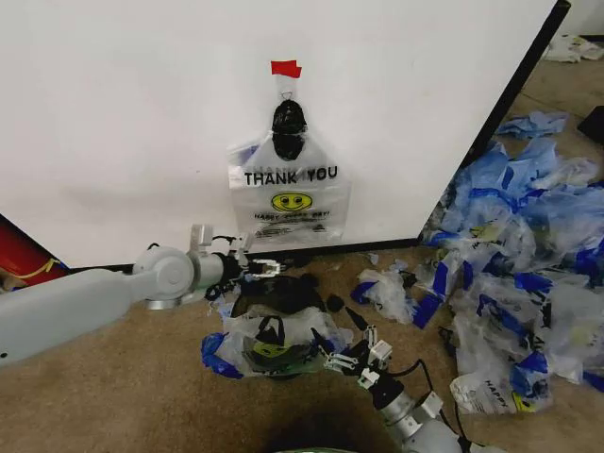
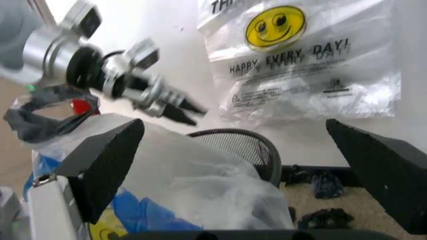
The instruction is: Pick up the garbage bag from the wall and place it over the trash bin.
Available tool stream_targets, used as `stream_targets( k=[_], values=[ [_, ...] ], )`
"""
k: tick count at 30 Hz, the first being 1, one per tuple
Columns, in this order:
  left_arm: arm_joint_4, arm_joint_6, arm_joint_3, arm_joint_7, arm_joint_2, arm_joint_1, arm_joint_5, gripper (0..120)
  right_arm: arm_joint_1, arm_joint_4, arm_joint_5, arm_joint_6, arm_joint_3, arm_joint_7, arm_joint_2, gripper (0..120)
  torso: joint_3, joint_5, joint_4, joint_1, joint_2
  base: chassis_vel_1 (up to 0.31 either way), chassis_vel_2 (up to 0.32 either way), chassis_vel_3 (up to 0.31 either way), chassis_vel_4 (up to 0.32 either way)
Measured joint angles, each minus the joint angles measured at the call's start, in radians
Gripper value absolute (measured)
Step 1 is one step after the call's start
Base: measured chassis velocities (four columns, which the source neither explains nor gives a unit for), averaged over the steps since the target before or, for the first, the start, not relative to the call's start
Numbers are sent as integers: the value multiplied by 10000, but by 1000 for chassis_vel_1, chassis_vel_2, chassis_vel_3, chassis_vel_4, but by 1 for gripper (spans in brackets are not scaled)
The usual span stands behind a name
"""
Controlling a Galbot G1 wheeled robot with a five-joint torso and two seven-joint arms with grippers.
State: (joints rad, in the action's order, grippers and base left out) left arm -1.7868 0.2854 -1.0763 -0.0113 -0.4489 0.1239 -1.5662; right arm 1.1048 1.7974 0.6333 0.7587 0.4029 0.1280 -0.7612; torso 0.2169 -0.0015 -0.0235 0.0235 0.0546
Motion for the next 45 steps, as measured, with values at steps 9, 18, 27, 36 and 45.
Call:
stream_targets(
  k=[9, 18, 27, 36, 45],
  values=[
    [-101, -217, -627, -1779, 509, -92, 2592, 94, 112, 2, -52, 3, -134, -14, -281, 100, -1, 5, -1, 0, 0, 0, 0, 0, 0],
    [563, -534, -1599, -1806, -288, 695, 2583, 93, 410, 2, -100, 67, -408, -101, -342, 100, -1, 4, -4, 0, 0, 0, 0, 0, 0],
    [1142, -753, -2015, -2056, -588, 1055, 2612, 88, 592, 4, -155, 107, -620, -159, -386, 100, 1, 1, 0, 0, 0, 0, 0, 0, 0],
    [1605, -920, -2157, -2065, -1095, 1228, 2593, 56, 689, -106, -220, 138, -734, -163, -489, 100, 1, 4, -1, 0, 0, 0, 0, 0, 0],
    [1782, -950, -2365, -1971, -1465, 1406, 2467, 26, 911, -83, -238, 170, -998, -197, -394, 100, 1, 3, -1, 0, 0, 0, 0, 0, 0]
  ],
)
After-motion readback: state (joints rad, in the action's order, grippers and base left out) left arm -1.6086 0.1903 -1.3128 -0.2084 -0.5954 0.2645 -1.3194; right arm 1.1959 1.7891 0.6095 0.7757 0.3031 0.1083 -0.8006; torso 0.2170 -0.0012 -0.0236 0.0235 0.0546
